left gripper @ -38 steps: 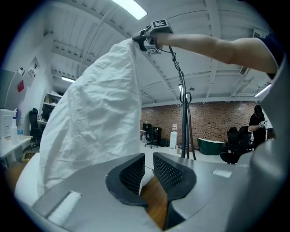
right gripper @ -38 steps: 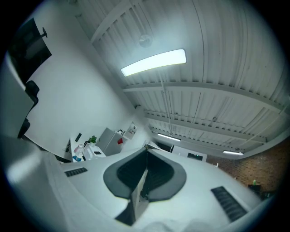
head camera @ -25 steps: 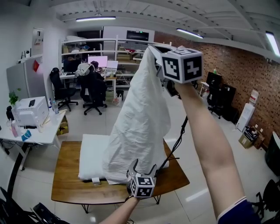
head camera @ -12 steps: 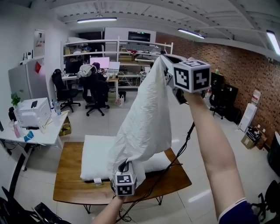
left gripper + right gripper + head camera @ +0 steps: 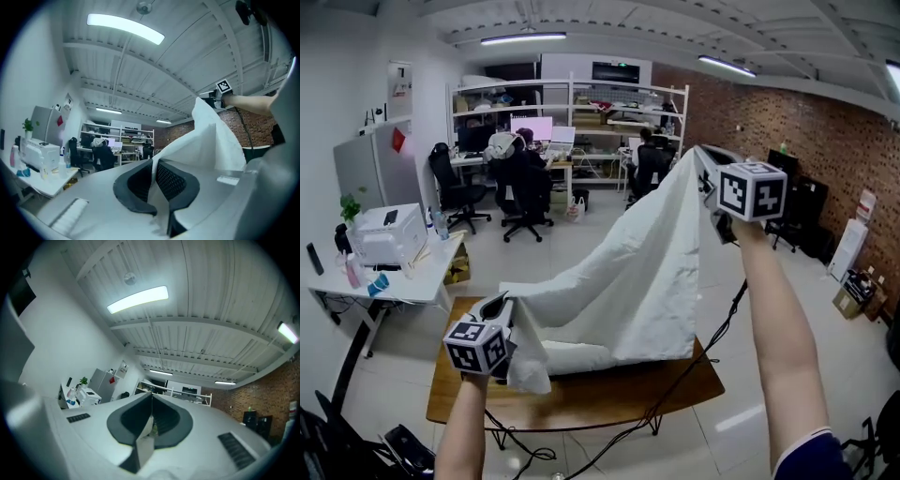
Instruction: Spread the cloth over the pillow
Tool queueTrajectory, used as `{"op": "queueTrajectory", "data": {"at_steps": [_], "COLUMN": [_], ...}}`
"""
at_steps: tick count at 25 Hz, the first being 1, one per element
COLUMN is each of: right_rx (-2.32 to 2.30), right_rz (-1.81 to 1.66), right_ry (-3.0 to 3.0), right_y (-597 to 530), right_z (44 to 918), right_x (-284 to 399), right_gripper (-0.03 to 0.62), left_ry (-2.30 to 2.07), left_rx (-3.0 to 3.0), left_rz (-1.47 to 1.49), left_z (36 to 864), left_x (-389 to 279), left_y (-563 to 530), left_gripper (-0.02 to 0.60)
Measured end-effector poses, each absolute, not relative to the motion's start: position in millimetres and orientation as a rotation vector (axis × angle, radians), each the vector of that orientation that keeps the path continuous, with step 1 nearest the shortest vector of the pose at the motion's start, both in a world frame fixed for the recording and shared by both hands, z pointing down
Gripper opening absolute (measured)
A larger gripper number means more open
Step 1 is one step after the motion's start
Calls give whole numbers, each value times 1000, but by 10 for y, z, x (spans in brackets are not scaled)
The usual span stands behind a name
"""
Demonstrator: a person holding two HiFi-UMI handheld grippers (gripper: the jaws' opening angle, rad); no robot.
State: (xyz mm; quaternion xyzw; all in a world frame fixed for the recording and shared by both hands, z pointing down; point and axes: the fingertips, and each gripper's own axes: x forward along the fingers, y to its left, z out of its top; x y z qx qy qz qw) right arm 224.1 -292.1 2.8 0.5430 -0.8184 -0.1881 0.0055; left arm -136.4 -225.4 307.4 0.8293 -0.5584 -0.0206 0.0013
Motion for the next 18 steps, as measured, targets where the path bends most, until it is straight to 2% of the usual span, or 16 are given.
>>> {"op": "queueTrajectory", "data": {"at_steps": [6,18], "right_rx": [1739,1784], "right_rz": [-546,-314], "right_ry": [-2510,-2473], "right_y": [-2964,-3104], "right_z": [364,1326], "right_x": [2504,2939], "right_gripper": [3,3], "left_ry": [-1797,-1618], "left_rx": [2572,2649], "left_rz": [-69,-11], "left_z": [2577,2022], "left_x": [-1838,-1989], "left_y": [-2410,-2524], "left_gripper": [3,3]}}
